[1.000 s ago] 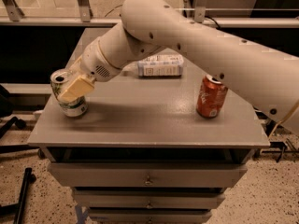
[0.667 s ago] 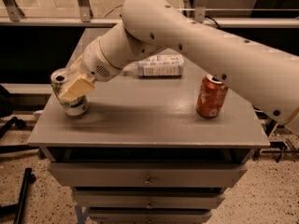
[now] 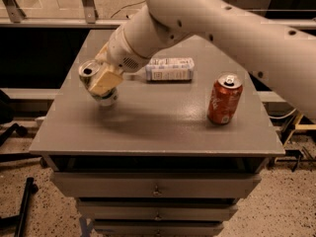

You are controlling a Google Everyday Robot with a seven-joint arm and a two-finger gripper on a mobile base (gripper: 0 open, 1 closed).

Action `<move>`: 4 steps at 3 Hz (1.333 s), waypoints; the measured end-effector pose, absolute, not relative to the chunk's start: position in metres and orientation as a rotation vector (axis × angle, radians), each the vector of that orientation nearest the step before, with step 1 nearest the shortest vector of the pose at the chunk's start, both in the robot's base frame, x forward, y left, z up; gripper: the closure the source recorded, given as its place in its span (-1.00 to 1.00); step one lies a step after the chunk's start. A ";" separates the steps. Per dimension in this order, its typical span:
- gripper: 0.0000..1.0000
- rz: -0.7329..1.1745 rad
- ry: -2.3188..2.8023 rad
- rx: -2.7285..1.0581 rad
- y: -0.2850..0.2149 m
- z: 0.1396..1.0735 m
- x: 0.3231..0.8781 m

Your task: Knock 7up can over

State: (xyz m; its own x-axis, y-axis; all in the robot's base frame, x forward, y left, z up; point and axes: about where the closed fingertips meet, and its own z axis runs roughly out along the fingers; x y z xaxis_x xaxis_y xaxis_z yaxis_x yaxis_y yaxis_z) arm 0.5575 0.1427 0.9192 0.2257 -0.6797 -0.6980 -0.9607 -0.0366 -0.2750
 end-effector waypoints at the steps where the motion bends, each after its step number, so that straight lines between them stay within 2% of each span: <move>1: 1.00 0.417 1.497 -1.906 0.127 0.915 0.572; 4: 1.00 0.241 1.375 -2.418 0.126 0.884 0.557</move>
Offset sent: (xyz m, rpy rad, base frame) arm 0.0131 -0.0418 -0.0299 -0.4097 -0.0179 0.3001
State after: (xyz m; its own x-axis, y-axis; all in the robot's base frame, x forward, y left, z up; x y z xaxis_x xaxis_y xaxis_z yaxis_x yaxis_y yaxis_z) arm 0.5565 0.1264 0.8842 0.5151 -0.7979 -0.3133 -0.8568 -0.4691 -0.2140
